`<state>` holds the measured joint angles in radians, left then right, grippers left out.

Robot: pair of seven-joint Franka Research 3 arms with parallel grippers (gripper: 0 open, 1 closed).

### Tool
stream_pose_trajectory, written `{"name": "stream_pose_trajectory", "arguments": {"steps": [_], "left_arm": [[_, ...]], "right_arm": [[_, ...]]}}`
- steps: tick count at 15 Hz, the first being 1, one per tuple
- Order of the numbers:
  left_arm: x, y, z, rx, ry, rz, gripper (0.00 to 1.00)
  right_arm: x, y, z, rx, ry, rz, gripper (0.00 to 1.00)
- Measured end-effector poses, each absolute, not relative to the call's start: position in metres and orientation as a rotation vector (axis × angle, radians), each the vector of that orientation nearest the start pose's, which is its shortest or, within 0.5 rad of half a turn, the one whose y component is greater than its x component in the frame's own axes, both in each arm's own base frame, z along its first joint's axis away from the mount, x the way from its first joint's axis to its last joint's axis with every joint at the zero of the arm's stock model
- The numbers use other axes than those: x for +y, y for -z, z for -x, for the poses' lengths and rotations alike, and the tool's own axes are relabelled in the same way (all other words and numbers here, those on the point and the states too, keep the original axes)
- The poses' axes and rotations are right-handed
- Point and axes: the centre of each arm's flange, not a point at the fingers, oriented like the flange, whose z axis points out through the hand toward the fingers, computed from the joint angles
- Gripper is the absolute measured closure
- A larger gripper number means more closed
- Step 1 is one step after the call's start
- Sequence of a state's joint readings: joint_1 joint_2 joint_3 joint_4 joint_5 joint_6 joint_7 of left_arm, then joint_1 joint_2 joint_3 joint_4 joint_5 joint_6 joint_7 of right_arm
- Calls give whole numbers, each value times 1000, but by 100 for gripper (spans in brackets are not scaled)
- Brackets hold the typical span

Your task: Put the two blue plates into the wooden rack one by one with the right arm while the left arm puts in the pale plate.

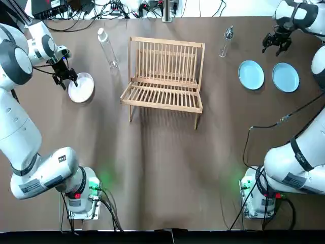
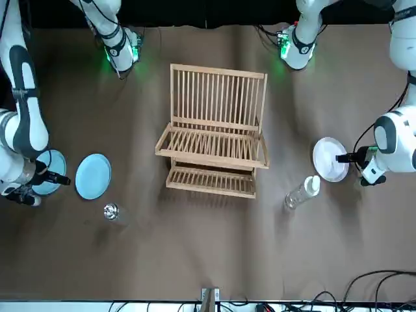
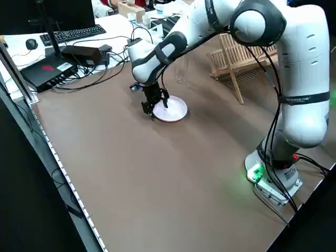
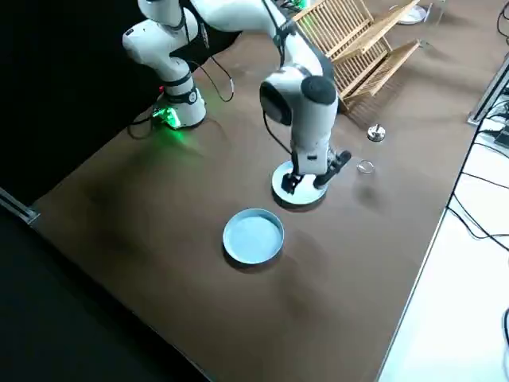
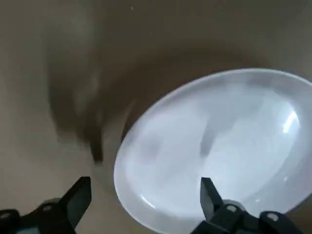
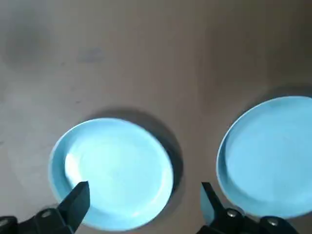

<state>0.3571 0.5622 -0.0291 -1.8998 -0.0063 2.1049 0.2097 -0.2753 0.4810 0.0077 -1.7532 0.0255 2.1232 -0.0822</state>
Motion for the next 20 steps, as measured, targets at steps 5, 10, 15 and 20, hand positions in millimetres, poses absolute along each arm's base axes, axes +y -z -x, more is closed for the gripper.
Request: {"name": "stream_pose_trajectory", "arguments": {"steps": [5, 10, 15, 20], "left_arm": [[200, -173, -557, -224, -539, 3205, 19], [203, -171, -556, -231, -541, 3206, 43], [204, -171, -556, -233, -541, 3206, 83], [203, -185, -555, -231, -581, 3208, 96]], "right_arm": [[-178, -225, -612, 252, -303, 3049, 3], [-185, -200, -597, 117, -367, 3023, 25], [-187, -181, -591, 77, -408, 2997, 60], [-181, -173, -590, 88, -411, 2970, 70]]}}
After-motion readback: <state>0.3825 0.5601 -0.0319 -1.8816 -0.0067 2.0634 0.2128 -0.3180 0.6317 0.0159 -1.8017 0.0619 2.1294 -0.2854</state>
